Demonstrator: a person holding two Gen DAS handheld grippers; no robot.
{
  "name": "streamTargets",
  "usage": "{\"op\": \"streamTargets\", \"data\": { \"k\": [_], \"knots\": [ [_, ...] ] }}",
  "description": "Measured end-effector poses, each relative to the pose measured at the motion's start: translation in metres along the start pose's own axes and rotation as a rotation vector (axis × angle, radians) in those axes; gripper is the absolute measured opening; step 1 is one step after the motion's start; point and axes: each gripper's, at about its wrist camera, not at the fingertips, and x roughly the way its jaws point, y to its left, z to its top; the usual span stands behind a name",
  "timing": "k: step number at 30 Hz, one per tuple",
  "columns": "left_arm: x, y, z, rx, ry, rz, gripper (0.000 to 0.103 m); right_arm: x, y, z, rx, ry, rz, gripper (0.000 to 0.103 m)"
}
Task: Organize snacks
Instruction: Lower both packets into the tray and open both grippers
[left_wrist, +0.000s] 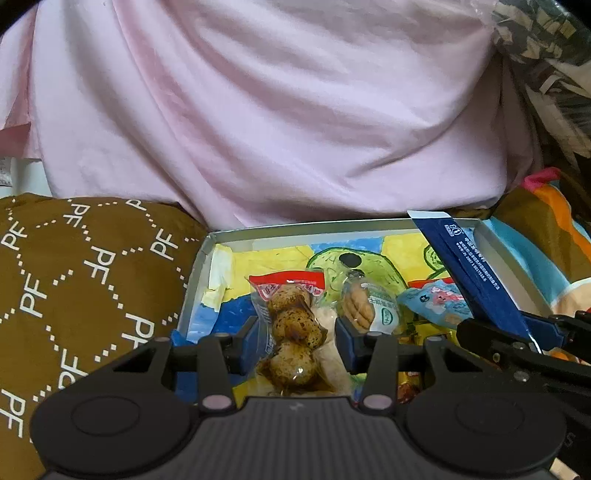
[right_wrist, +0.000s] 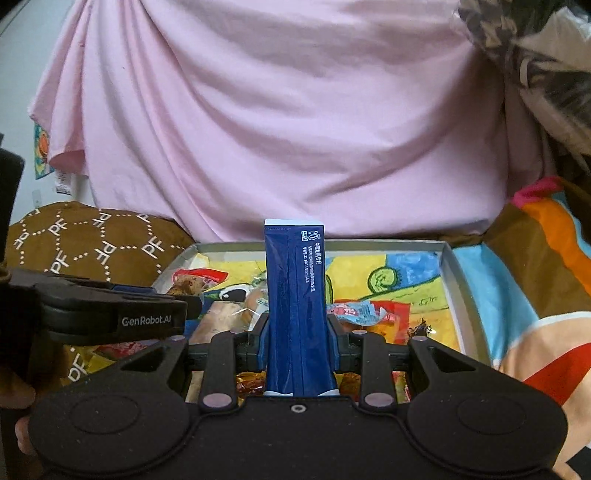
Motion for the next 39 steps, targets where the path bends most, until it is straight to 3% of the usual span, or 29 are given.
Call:
{"op": "streamTargets", "data": {
  "k": [16, 39],
  "knots": [
    [0.021, 0.002, -0.005, -0.021, 0.037, 0.006, 0.048, 0.028, -0.001, -0.008, 0.021, 0.058, -0.029, 0.032],
    [0.023, 0.002, -0.004, -0.045, 0.048, 0.01, 0.051, 0.034, 0.002, -0.007, -0.004, 0.063, -0.039, 0.035]
  ]
}}
